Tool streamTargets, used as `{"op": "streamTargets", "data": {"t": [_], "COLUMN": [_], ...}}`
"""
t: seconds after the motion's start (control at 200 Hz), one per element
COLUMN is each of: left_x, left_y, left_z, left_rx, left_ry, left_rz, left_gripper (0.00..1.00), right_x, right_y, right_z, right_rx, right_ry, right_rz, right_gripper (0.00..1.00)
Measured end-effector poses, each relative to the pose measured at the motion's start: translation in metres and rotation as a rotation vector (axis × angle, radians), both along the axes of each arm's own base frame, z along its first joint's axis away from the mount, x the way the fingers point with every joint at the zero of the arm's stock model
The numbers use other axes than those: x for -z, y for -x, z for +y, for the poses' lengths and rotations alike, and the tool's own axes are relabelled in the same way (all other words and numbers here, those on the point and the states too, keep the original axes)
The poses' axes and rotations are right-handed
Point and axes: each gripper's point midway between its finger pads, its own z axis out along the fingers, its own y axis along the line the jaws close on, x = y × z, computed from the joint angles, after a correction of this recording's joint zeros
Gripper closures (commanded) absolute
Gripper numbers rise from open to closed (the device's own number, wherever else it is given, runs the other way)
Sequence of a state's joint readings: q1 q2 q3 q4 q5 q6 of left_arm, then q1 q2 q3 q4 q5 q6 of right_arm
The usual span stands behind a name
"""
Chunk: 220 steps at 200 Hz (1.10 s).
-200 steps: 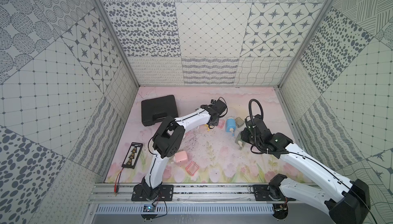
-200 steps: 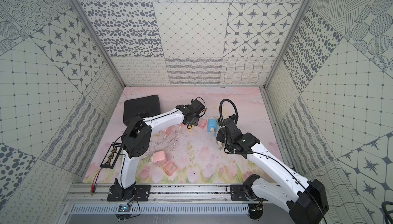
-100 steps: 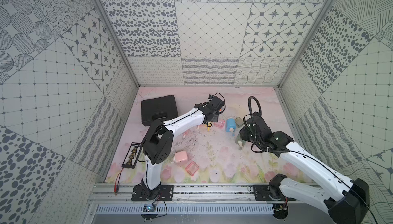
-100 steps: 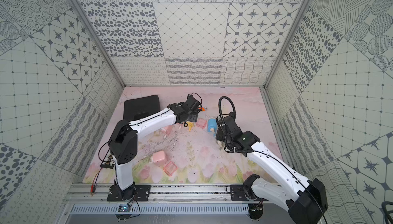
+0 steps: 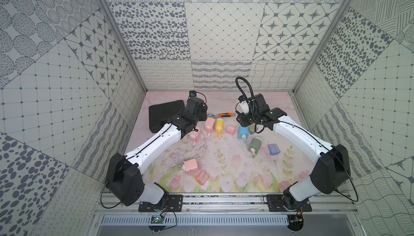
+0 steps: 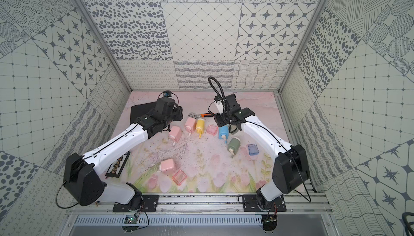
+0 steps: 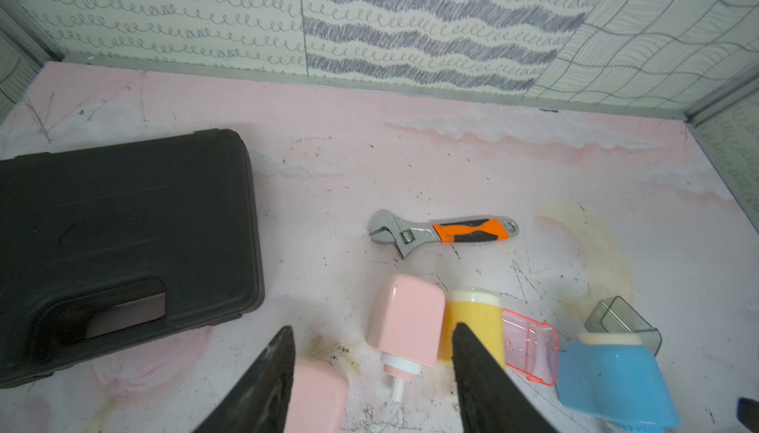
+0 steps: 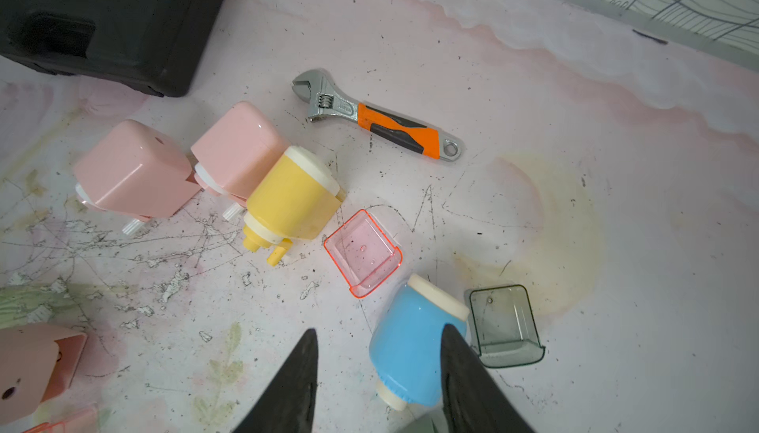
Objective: Put the tray back into the pencil sharpener
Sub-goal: Pick up the container from the center of the board.
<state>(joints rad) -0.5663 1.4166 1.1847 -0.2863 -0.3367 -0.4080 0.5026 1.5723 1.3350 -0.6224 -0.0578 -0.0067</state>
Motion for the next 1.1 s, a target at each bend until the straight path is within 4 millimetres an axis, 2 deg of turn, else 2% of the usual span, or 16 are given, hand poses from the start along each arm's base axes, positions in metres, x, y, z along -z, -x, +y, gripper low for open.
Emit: {"op": "streamTargets", "data": {"t": [0.17, 0.35, 0.54, 0.775, 1.101], "left_x": [-0.003, -0.001, -0.004, -0.008, -0.015], "left_y": [-0.001, 0.002, 0.000, -0.005, -0.009], "left_z": [0.045, 0.067, 0.071, 0.070, 0.069], "left_rx": [-0.058, -0.055, -0.030, -0.009, 0.008], "left_ry": [0.004, -0.029, -0.058, -0.063, -0.064], "left_rz": [-0.057, -0.104, -0.149, -0.189, -0.221], "left_gripper": [0.39, 0.40, 0.43, 0.44, 0.45], "right_x": [0.038, 0.070, 0.090, 0.104, 0.131], "right_y": [-0.018, -0.035, -0.042, -0.051, -0.043], "right_z": [0.014, 0.024, 0.025, 0.027, 0.026], "right_rx": [-0.174, -0.300, -0.381, -0.437, -0.459], "right_ry": [0.094, 0.184, 0.260, 0.316, 0.337], "right_rz": [0.054, 0.096, 0.121, 0.152, 0.241], "right_gripper": [0.50, 0.50, 0.51, 0.54, 0.61]}}
